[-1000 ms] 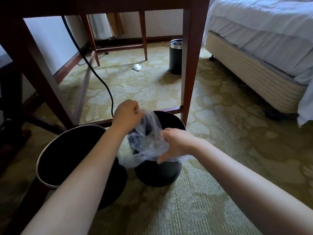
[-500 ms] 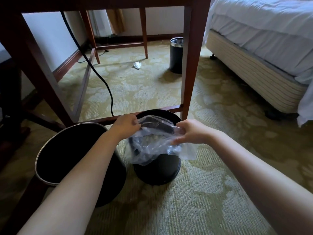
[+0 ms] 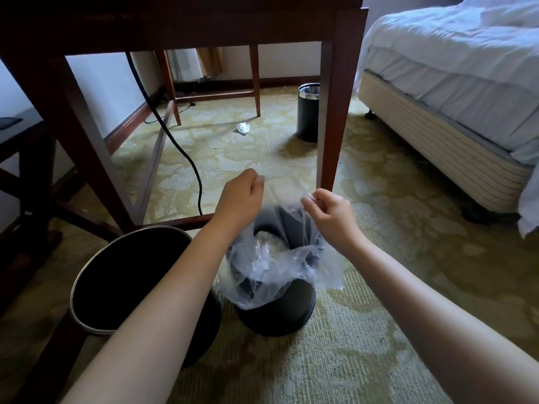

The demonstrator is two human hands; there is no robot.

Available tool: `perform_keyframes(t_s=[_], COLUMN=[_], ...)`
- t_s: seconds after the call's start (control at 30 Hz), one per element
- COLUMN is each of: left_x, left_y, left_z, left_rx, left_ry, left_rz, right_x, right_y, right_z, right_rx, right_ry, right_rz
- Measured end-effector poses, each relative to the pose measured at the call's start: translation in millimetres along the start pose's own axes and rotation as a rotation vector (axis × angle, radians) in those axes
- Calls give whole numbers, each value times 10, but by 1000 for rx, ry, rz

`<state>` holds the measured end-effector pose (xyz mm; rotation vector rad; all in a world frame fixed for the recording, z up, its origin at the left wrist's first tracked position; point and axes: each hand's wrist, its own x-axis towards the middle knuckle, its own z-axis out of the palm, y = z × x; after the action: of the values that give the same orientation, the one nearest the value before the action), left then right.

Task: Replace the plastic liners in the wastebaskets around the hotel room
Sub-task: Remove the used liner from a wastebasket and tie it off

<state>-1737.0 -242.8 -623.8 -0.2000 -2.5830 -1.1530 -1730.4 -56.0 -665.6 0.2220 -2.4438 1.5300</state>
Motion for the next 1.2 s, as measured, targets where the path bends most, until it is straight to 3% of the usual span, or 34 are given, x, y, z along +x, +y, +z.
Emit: perform_keyframes(t_s=[0.1, 0.17, 0.27, 0.33, 0.43, 0.5, 0.57, 0.67, 0.8, 0.9, 1.07, 1.13, 1.2], left_x=[6, -5, -30, -33, -38, -53, -64, -58, -55, -53, -167, -172, -136], left_y=[16, -36, -165, -231, -274, -282, -292, -299, -252, -216, -178, -169, -145], left_z=[35, 61, 72, 60, 50, 49, 40, 6, -51, -83, -61, -43, -79], left_rx=[29, 104, 149, 158, 148, 157, 182, 133, -139, -275, 43, 207, 303], left_ry=[-69, -126, -145, -147, -161, -181, -210, -234, -280, -436, -611, -550, -459], left_rz=[23, 6, -35, -54, -101, -110, -102, -105, -164, -215, -85, 11, 86], right_x=[1, -46, -147, -216, -316, -372, -387, -286, -90, 5, 88, 96, 122], right_y=[-46, -26, 15, -14, -30, 13, 3, -121, -383, -471, -495, -514, -508], right_z=[3, 25, 103, 172, 337, 443, 488, 406, 172, 65, 8, -12, -16], right_rx=[-106, -290, -451, -436, -708, -963, -927, -622, -440, -364, -360, -384, -501], right_ry=[-54, 16, 175, -21, -622, -782, -744, -673, -602, -399, -203, -183, -271], right_rz=[38, -28, -451, -632, -537, -488, -454, -332, -275, -263, -207, -240, -264])
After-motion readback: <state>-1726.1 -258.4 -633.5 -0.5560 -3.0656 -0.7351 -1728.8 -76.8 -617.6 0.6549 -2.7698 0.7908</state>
